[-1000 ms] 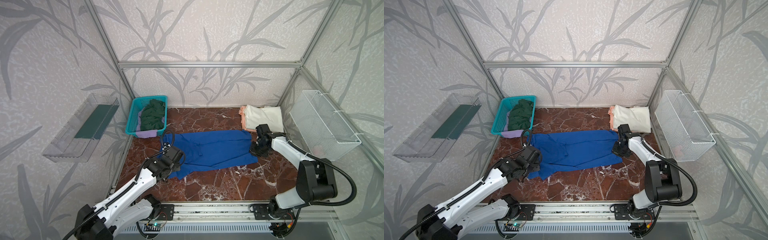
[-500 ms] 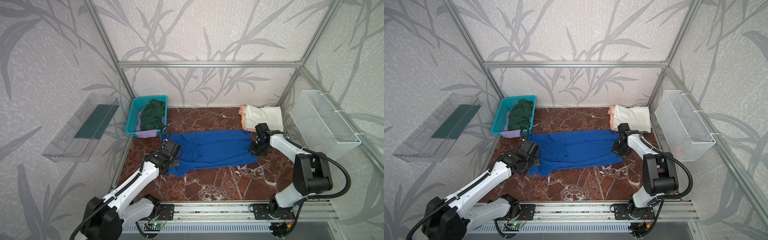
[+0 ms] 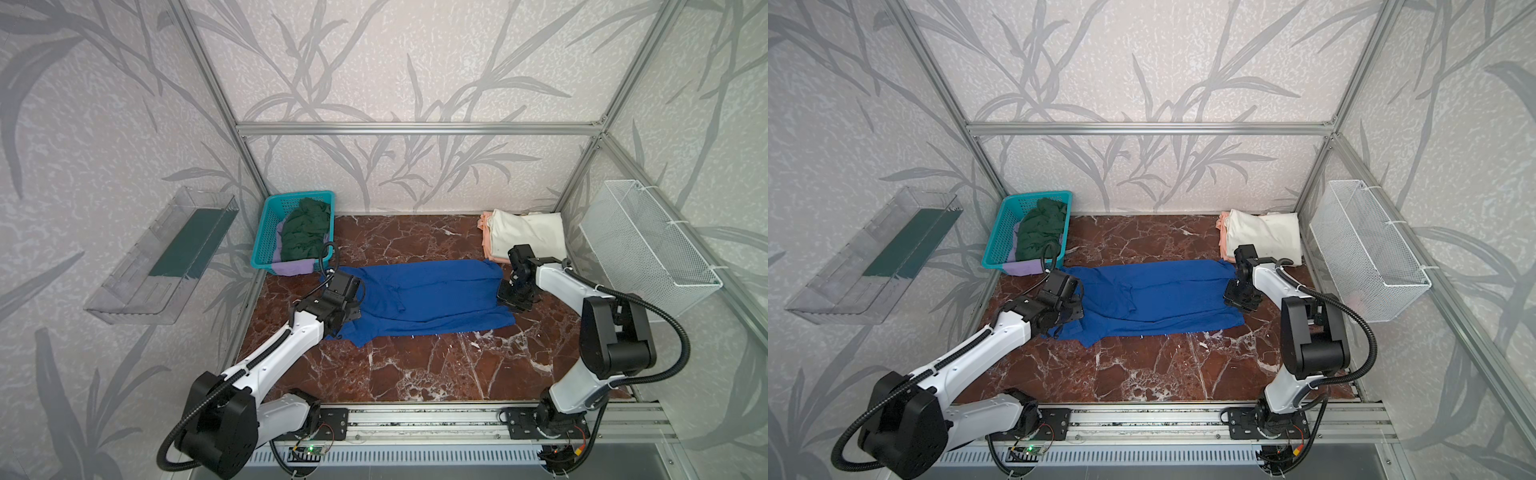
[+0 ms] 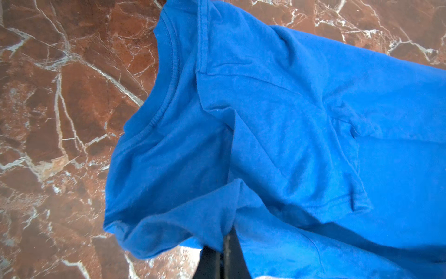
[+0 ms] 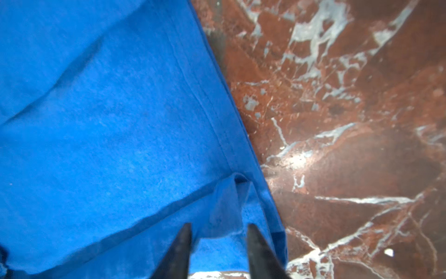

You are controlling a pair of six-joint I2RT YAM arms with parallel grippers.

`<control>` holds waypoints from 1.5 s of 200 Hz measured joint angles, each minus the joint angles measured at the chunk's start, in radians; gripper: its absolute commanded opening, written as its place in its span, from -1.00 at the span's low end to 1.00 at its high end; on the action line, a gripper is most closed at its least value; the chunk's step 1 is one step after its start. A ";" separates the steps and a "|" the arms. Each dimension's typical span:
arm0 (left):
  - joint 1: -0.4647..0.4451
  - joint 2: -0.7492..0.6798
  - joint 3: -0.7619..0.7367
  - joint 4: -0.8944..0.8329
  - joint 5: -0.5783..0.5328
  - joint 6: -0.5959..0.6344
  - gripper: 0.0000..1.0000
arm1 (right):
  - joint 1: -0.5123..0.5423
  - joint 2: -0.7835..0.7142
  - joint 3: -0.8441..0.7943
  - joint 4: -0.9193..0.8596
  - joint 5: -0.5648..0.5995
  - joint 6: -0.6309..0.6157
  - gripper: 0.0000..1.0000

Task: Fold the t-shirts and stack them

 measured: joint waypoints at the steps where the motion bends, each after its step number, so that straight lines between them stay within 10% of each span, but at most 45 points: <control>1: 0.001 0.001 0.000 0.002 0.000 0.000 -0.98 | 0.000 0.000 0.000 0.000 0.000 -0.002 -0.15; 29: 0.041 0.034 0.000 0.066 0.023 -0.006 -0.71 | -0.002 0.004 0.000 0.005 0.000 0.000 -0.13; 67: 0.098 0.076 0.000 0.156 0.073 -0.026 -0.14 | -0.006 0.003 0.000 0.014 0.005 0.003 0.54; 114: 0.121 0.079 0.010 0.175 0.122 -0.027 0.17 | -0.005 -0.058 -0.027 0.028 -0.010 0.003 0.87; 182: 0.084 -0.119 -0.122 0.164 0.175 -0.023 0.19 | 0.025 -0.265 -0.174 0.094 -0.129 0.046 0.98; 300: -0.184 -0.040 -0.268 0.154 0.170 -0.136 0.18 | 0.055 -0.291 -0.228 0.218 -0.214 0.084 0.98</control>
